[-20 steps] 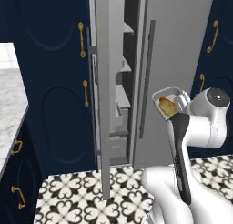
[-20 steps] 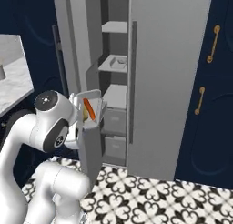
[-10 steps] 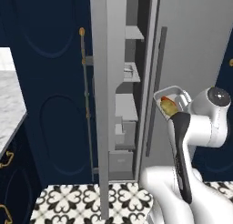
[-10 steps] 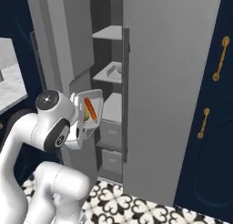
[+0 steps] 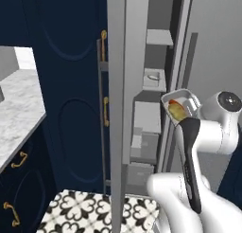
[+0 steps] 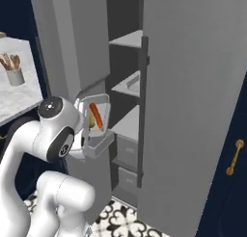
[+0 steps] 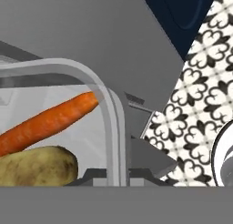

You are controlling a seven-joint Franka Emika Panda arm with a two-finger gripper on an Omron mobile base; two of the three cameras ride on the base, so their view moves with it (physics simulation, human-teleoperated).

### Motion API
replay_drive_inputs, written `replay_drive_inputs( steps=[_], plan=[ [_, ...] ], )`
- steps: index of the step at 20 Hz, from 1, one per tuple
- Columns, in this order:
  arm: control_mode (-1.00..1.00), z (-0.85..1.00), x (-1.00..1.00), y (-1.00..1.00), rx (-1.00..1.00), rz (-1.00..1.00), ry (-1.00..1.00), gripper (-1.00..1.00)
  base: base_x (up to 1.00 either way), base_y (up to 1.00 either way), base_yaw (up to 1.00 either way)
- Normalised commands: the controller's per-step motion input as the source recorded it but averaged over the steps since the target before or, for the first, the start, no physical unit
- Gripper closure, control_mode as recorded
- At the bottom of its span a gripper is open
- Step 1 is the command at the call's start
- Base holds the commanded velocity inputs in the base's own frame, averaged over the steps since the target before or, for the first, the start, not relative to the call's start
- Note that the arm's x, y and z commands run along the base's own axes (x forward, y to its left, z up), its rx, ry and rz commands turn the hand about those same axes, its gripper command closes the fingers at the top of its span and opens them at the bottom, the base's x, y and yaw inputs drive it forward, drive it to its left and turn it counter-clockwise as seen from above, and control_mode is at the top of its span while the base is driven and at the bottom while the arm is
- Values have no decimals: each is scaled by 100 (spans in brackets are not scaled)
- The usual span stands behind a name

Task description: Take the meat container that has the fish and place it on the second highest rack of the freezer. Then take the vegetable container that has the carrot and potato and place it on the highest rack of the freezer.

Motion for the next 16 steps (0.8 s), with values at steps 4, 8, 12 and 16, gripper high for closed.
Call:
replay_drive_inputs(
  steps=[4,8,12,16],
  plan=[
    [100,0,0,0,0,0,0,100,84,-20,15],
    [100,0,0,0,0,0,0,100,39,-2,2],
    [-100,13,61,2,6,0,0,100,0,0,0],
    [-100,65,63,3,2,0,-11,100,0,0,0]
  ],
)
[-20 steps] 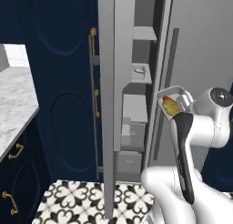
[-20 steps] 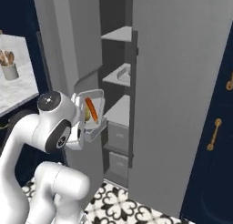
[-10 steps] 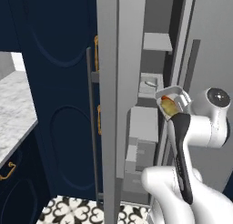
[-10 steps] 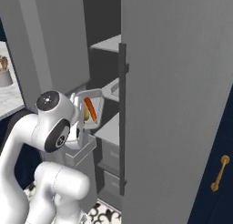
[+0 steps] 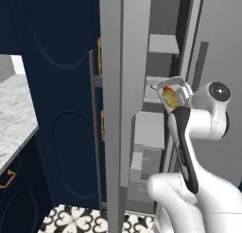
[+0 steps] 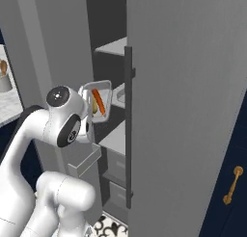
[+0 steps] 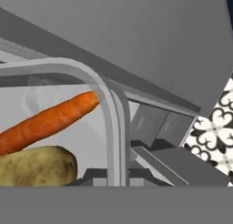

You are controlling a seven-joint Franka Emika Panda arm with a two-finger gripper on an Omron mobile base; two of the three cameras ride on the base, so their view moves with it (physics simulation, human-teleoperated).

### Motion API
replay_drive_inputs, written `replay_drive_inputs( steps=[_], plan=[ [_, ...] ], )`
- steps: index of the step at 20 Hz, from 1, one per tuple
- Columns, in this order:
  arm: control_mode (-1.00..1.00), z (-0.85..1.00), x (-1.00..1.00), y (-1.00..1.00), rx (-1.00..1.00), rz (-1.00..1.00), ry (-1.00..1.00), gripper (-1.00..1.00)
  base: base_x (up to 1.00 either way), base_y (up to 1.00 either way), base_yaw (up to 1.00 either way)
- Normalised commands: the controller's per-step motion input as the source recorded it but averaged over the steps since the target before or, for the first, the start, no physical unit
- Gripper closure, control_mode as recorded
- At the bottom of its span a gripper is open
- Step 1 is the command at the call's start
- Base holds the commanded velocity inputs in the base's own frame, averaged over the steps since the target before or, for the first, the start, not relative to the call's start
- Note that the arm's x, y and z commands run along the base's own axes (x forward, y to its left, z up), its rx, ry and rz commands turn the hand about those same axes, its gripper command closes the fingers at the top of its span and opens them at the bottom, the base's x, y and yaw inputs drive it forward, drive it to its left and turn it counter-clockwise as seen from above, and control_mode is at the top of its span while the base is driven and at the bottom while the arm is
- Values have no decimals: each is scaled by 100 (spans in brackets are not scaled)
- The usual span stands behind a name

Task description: Take the meat container that has the fish and place it on the second highest rack of the freezer. Then take the vegetable container that has the carrot and potato and place it on the highest rack of the freezer.

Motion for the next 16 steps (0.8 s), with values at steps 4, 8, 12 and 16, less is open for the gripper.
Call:
replay_drive_inputs(
  steps=[4,8,12,16],
  plan=[
    [-100,48,54,0,1,0,-18,100,0,0,0],
    [-100,68,59,-15,3,0,-19,100,0,0,0],
    [-100,61,65,-8,1,0,-18,100,0,0,0],
    [-100,64,95,0,0,-7,0,100,0,0,0]
  ],
)
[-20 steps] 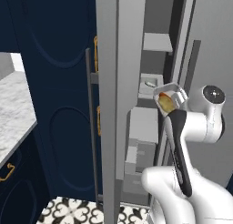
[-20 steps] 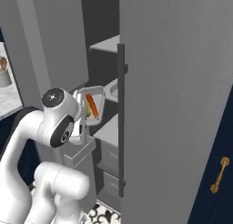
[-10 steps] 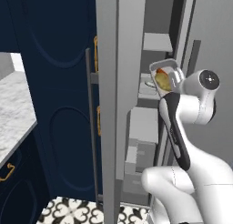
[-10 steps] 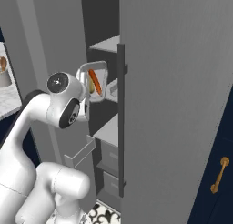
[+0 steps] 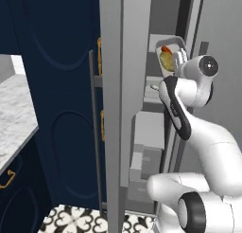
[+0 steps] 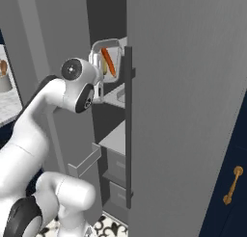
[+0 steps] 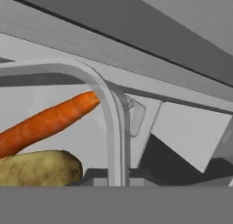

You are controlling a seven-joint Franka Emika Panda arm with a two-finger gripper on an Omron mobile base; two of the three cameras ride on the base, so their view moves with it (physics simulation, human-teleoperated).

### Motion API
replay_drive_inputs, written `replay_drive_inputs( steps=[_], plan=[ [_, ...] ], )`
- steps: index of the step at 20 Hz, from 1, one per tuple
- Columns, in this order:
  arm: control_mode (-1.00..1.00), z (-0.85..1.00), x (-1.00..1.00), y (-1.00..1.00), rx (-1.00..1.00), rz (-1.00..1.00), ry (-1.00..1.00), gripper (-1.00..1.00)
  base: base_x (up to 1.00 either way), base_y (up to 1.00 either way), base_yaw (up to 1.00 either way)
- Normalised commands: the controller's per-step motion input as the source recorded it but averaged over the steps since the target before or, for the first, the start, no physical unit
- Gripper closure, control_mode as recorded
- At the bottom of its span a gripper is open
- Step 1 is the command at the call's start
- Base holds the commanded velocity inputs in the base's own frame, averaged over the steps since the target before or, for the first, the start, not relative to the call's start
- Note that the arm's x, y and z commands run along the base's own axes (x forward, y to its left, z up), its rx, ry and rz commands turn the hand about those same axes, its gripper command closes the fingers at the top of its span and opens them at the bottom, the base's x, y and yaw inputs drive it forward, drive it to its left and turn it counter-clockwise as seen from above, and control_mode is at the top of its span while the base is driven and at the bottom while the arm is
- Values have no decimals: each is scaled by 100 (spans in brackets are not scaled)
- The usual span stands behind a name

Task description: Take the meat container that has the fish and place it on the second highest rack of the freezer. Then take the vegetable container that has the carrot and potato and place it on the highest rack of the freezer.

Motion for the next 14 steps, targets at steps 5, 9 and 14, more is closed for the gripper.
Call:
replay_drive_inputs(
  steps=[5,9,14],
  plan=[
    [-100,65,93,-9,4,-7,12,100,0,0,0],
    [-100,63,69,-22,7,0,12,100,0,0,0],
    [-100,31,64,-10,3,0,7,100,0,0,0]
  ],
)
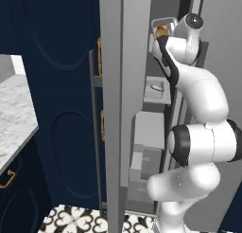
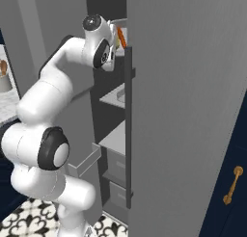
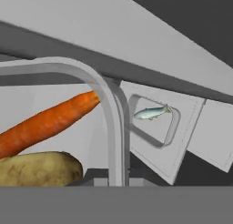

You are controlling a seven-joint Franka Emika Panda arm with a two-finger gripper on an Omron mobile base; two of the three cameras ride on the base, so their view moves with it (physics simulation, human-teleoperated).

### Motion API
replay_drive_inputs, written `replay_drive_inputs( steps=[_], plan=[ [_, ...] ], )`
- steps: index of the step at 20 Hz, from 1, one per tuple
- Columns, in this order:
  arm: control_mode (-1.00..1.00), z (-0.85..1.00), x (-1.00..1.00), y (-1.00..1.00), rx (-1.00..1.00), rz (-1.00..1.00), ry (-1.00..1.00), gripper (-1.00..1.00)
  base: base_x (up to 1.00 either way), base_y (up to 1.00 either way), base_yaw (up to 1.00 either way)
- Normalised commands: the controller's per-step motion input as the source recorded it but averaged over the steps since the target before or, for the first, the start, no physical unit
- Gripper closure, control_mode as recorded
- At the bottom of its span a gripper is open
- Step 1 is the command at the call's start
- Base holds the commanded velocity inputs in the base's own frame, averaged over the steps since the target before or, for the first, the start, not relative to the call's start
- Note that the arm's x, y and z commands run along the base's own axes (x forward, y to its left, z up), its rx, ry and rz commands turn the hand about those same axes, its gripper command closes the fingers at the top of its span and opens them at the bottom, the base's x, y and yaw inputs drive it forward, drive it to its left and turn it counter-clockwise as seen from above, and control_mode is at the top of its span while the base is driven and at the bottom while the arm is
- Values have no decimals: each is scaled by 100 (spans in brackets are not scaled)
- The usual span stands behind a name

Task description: Take the meat container that has the fish and place it on the second highest rack of the freezer. Then take the vegetable container that has the carrot and potato and place it on the highest rack of the freezer.

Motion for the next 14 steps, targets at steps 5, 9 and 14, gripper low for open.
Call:
replay_drive_inputs(
  steps=[5,9,14],
  plan=[
    [-100,-11,88,-6,1,0,17,100,0,0,0],
    [-100,-11,70,-26,5,0,1,100,0,0,0],
    [-100,-35,72,-13,6,1,0,100,0,0,0]
  ],
)
